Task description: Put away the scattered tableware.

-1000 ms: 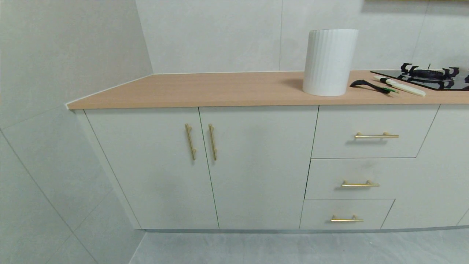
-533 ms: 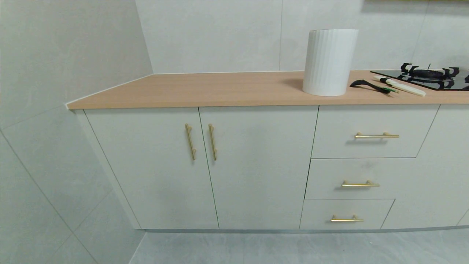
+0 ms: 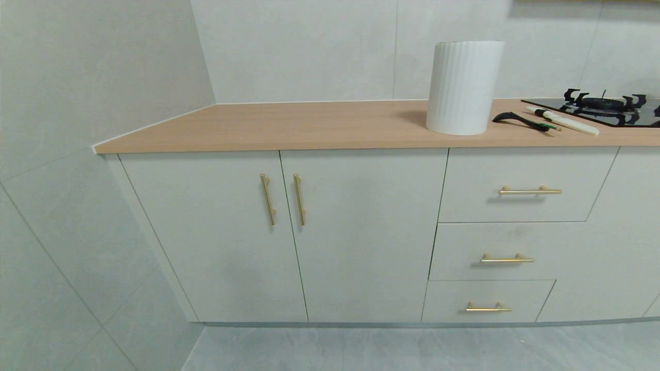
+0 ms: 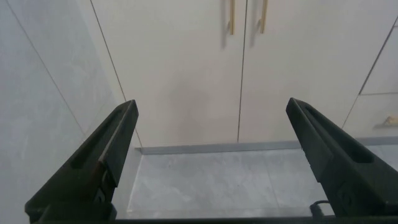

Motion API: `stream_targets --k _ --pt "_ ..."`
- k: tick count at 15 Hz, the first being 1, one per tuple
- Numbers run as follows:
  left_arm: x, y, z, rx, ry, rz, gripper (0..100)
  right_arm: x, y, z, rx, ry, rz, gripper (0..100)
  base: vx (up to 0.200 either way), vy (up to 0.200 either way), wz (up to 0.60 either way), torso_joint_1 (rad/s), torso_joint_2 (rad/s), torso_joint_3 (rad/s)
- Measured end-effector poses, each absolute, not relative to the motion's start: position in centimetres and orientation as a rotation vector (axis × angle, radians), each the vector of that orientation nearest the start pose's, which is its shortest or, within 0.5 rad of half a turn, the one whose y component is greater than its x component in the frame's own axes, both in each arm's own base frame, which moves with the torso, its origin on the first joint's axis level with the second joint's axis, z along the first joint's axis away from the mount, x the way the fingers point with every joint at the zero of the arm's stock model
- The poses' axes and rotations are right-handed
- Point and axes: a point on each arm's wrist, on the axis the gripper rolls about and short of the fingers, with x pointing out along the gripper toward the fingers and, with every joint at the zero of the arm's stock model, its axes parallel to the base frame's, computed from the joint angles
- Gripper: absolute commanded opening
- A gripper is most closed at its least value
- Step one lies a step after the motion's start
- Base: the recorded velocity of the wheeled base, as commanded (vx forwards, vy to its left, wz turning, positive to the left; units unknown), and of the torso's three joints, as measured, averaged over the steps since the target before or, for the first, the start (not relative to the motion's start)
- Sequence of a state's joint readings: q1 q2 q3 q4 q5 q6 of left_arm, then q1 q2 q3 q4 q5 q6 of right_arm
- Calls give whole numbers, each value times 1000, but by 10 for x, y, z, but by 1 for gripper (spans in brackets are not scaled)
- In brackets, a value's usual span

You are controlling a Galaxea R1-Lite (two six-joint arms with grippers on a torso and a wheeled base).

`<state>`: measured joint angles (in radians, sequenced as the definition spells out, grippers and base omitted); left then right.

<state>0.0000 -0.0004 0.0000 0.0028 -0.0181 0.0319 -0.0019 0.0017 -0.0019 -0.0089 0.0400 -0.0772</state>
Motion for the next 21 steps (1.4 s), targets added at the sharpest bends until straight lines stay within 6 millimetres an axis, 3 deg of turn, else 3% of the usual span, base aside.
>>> stream_targets --k 17,21 --pt "-23 0 75 11 2 -17 100 -23 1 76 -17 -1 24 100 0 0 0 0 0 0" --pt "-23 0 75 12 2 -18 100 -23 1 76 -16 -1 24 100 0 -200 0 0 1 1"
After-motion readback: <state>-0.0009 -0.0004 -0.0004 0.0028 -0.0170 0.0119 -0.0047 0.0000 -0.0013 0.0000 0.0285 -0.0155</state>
